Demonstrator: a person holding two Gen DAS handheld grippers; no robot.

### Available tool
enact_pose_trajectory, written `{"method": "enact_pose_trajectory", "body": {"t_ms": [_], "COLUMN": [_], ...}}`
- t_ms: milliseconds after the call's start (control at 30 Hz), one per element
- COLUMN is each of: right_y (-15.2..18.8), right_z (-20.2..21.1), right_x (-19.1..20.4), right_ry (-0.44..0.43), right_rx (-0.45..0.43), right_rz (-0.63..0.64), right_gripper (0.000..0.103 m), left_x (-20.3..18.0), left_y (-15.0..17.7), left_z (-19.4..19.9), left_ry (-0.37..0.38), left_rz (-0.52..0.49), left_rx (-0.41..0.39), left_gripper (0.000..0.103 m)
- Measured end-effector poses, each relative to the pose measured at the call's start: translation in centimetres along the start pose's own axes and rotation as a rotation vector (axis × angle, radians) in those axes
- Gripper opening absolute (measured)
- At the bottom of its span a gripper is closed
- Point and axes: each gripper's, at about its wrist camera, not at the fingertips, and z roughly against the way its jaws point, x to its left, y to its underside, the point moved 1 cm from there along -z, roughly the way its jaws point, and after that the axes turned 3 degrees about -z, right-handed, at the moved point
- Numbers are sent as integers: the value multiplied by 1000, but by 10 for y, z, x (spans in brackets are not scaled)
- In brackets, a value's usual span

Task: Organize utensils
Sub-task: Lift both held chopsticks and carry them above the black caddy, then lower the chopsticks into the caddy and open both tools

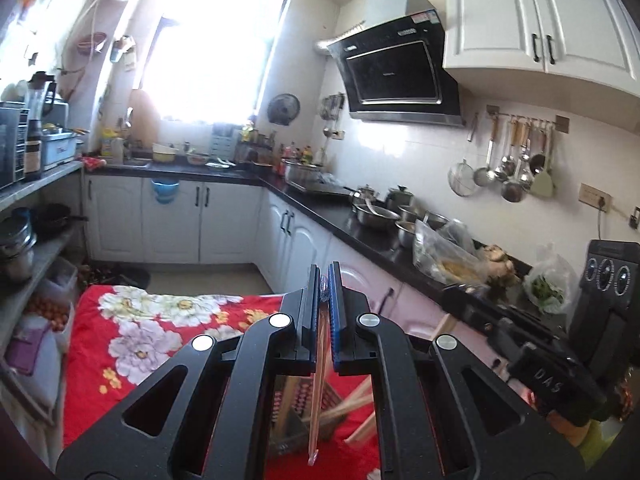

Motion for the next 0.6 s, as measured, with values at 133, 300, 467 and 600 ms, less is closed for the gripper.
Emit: {"method": "enact_pose_trajectory", "body": {"t_ms": [133,300,467,600], "right_y": [-6,-5,1,11], "right_z": [-11,-24,-38,-49], "right_x": [-12,-25,-39,-45], "right_ry": [10,25,45,68], "right_rx": [-13,-28,-33,-29], "right_rz": [-23,-46,-86,-90], "right_gripper": [5,5,5,5], "left_x": [9,20,25,30], "left_y": [-9,-11,-1,12], "left_z": [-3,-10,-22,-34], "left_ry": [-55,-111,-137,-157], "left_rz": [-7,-12,-9,-8], "left_rx": [-24,-44,-38,-24], "left_gripper": [2,2,2,2]}}
